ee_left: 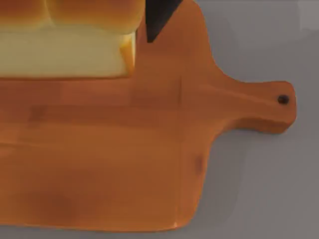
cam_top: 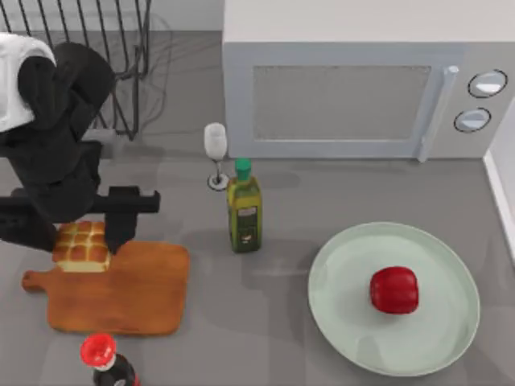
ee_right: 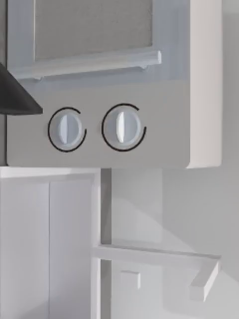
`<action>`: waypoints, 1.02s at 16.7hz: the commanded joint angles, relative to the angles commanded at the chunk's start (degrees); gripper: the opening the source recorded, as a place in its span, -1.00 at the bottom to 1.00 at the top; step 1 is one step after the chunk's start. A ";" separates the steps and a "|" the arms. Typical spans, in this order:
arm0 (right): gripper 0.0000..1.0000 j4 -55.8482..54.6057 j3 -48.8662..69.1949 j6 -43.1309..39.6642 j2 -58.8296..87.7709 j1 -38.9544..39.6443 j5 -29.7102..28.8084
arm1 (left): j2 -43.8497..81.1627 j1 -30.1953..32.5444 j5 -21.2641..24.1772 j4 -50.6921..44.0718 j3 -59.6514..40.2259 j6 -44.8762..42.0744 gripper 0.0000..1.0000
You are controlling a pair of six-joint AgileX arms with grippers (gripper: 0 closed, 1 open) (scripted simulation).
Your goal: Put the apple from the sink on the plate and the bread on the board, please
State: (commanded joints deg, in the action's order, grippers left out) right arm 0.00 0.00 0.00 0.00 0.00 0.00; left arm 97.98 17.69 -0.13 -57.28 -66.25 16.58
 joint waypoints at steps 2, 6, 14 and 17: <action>1.00 0.00 0.00 0.00 0.00 0.00 0.00 | -0.50 0.76 0.04 0.45 0.65 0.87 -1.00; 1.00 0.00 0.00 0.00 0.00 0.00 0.00 | -0.21 0.51 0.06 0.34 0.53 0.71 -1.00; 1.00 0.00 0.00 0.00 0.00 0.00 0.00 | 1.22 0.70 0.06 5.08 3.56 0.54 -1.00; 1.00 0.00 0.00 0.00 0.00 0.00 0.00 | 1.62 0.70 0.06 7.66 4.74 0.60 -1.00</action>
State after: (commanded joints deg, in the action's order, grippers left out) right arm 0.00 0.00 0.00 0.00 0.00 0.00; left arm 99.61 18.39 -0.08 -49.62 -61.51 17.18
